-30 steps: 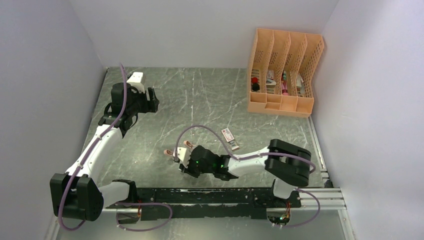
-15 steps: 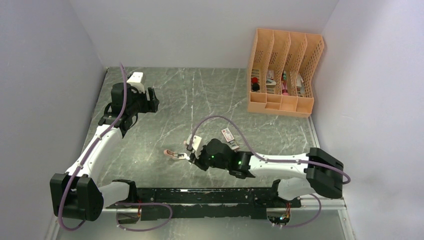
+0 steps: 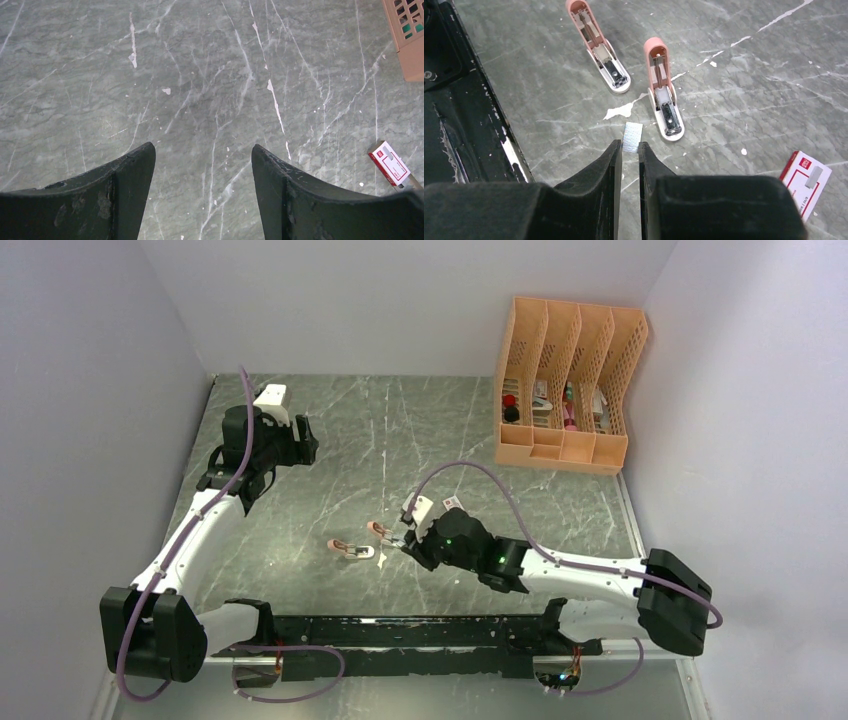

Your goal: Load the staples into the stapler

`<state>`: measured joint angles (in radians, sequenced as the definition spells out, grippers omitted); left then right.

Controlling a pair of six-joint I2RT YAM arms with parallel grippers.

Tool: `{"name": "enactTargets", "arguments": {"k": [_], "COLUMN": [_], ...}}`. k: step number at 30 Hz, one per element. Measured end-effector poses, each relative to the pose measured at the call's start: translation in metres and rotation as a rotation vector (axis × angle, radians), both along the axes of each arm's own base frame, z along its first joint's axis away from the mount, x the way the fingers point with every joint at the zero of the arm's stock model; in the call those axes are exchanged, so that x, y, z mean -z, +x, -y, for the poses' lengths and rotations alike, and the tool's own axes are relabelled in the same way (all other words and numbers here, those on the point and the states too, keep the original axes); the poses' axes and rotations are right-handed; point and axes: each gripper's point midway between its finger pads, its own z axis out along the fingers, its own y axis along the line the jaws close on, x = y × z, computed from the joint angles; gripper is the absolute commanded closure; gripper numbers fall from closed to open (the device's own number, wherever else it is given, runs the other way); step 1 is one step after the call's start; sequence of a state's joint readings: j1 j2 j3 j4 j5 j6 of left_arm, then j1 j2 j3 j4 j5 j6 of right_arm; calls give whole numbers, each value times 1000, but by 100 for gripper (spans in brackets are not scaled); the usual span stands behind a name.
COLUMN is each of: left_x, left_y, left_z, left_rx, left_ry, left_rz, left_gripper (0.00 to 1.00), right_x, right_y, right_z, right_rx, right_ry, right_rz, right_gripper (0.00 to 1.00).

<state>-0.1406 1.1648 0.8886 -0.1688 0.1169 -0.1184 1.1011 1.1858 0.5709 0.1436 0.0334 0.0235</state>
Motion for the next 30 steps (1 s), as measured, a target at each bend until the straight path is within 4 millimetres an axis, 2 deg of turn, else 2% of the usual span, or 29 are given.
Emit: {"name": "enactTargets", "arguments": {"k": [4, 15, 22, 26, 30], "left_x": [0, 0, 0, 0, 0], "left_y": [0, 0, 0, 0, 0], "left_z": [0, 0, 0, 0, 0], "left_rx": [0, 0, 0, 0, 0], "left_ry": [0, 0, 0, 0, 0], "left_rz": [0, 0, 0, 0, 0], "left_gripper": [25, 25, 25, 25, 25], "right_x": [-2, 3, 6, 16, 14], "right_y": [2, 4, 6, 18, 32], "right_z": [3, 8, 19, 25, 29], "right_rx": [16, 33, 37, 47, 66], "right_ry": [6, -21, -45, -95, -65], "right_rz": [7, 8, 52, 76, 108], "right_gripper": [100, 100, 100, 100, 100]}}
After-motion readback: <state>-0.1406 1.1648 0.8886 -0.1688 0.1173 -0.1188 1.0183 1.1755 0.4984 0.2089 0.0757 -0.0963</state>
